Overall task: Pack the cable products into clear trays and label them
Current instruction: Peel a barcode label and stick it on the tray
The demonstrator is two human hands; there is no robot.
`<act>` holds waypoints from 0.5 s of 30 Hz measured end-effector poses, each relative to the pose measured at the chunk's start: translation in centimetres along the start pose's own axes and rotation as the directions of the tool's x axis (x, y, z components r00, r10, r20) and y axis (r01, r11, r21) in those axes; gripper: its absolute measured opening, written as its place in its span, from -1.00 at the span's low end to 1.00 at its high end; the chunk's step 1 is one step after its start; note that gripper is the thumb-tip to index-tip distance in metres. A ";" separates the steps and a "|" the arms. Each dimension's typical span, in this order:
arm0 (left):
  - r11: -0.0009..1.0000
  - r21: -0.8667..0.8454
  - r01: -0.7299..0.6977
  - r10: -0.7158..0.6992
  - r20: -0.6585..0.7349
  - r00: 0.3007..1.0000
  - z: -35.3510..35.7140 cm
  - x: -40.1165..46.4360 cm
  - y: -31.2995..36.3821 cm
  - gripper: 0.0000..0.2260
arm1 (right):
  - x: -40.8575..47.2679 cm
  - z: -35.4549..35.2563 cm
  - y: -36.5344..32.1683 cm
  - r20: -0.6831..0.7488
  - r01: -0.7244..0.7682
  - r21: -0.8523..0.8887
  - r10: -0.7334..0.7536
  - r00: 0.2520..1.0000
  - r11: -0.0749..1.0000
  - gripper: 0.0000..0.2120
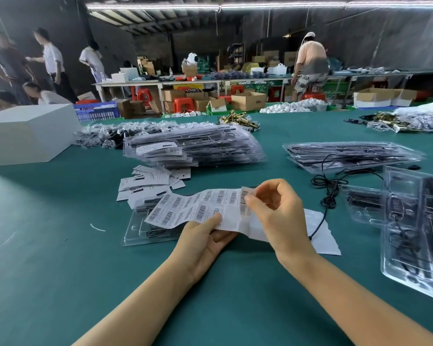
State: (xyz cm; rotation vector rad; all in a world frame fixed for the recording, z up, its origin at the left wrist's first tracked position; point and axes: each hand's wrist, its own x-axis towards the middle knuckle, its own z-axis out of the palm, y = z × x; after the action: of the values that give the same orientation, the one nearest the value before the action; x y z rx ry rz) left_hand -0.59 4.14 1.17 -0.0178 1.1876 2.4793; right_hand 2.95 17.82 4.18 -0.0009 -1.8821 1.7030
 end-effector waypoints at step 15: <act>0.863 0.395 -0.316 0.353 -0.025 0.935 0.7 -1.3 1.3 -0.85 | 1.8 -2.3 1.0 0.194 0.225 -0.493 -0.146 0.970 0.840 -0.28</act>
State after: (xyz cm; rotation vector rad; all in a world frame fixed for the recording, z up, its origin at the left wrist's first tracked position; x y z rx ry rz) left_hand 0.26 3.53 2.84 0.1966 1.8441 2.4979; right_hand 1.99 20.78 4.01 0.0989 -2.3155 1.0545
